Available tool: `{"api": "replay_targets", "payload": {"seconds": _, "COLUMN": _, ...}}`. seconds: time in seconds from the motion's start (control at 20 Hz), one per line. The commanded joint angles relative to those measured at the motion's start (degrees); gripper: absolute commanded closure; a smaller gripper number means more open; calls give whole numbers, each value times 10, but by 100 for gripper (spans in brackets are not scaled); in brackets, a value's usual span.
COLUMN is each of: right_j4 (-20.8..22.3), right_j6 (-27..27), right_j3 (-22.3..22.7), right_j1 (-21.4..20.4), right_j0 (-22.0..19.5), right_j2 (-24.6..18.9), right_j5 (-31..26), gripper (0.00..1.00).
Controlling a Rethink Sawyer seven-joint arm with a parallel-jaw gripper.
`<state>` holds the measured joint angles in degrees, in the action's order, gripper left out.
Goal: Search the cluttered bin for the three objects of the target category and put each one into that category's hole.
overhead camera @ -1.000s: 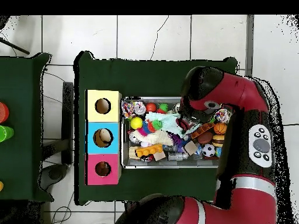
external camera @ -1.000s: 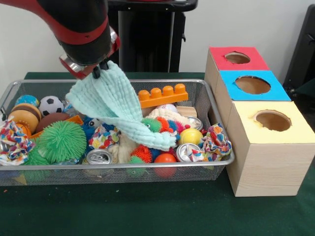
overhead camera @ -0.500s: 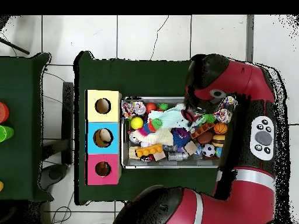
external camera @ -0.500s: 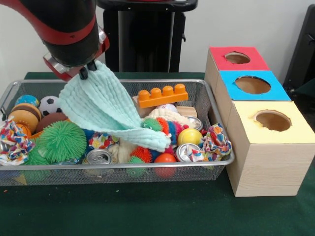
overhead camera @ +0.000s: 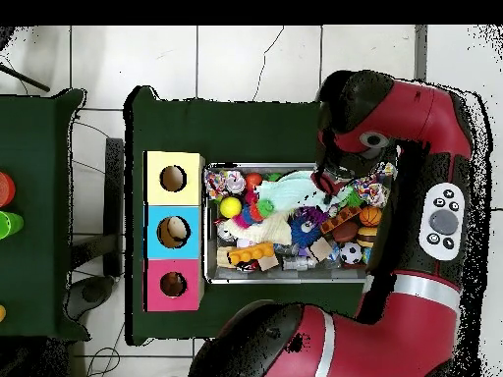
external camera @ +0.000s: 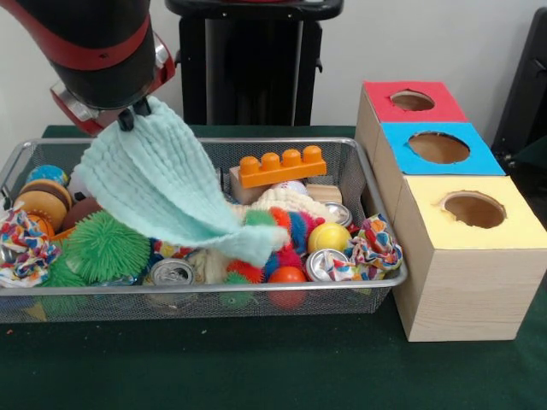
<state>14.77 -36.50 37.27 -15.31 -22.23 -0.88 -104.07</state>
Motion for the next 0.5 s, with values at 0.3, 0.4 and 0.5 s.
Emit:
{"api": "replay_targets", "payload": {"seconds": 0.3, "right_j4": 28, "right_j6": 77, "right_j3": -107, "right_j1": 35, "right_j0": -8, "right_j2": -57, "right_j5": -80, "gripper": 100}}
{"api": "replay_targets", "payload": {"seconds": 0.4, "right_j4": 34, "right_j6": 97, "right_j3": -141, "right_j1": 46, "right_j0": -14, "right_j2": -57, "right_j5": -99, "gripper": 100}}
{"api": "replay_targets", "payload": {"seconds": 0.5, "right_j4": 40, "right_j6": 113, "right_j3": -164, "right_j1": 54, "right_j0": -20, "right_j2": -55, "right_j5": -113, "gripper": 100}}
